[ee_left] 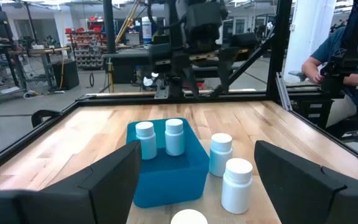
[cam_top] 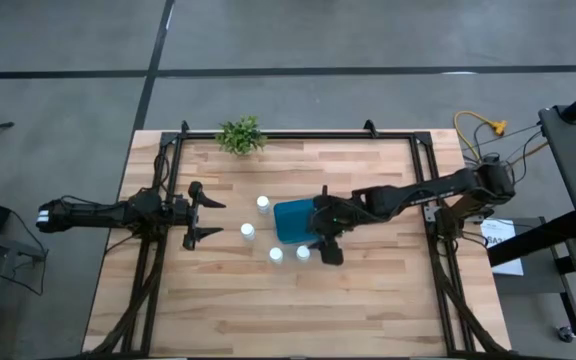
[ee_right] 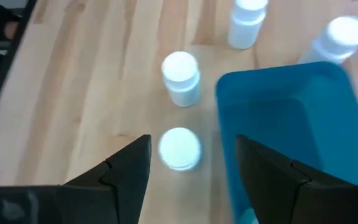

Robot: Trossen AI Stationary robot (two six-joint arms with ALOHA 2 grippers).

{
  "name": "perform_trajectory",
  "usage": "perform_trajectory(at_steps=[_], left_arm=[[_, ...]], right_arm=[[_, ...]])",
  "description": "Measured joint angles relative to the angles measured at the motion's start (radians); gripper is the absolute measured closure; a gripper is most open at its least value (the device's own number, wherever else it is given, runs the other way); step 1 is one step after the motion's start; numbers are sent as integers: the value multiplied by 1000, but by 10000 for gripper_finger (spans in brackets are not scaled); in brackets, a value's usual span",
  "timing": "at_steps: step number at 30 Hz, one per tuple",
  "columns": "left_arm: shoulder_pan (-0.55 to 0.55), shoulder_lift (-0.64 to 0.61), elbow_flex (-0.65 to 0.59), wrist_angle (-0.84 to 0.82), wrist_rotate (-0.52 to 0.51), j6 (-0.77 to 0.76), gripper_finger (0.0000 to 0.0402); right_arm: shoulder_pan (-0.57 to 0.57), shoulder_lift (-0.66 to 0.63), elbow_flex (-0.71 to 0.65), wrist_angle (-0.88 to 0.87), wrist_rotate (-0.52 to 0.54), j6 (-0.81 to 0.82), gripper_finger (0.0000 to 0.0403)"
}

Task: Pick and place pill bottles into a basket
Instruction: Put the white medicine bottle into the blue bin

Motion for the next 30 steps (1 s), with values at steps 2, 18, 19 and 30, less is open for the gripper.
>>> perform_trajectory(at_steps=[2,18,19,30], left_arm=[[0,0,0,0,0,0,107],[0,2,0,0,0,0,107],[0,1,0,0,0,0,107],[0,1,0,0,0,0,107]], right_arm=[[7,9,13,-7,-26,25,184],[18,150,252,-252,-19,0,184],[18,158,260,-268,-19,5,184],[20,260,374,-430,11,17,184]])
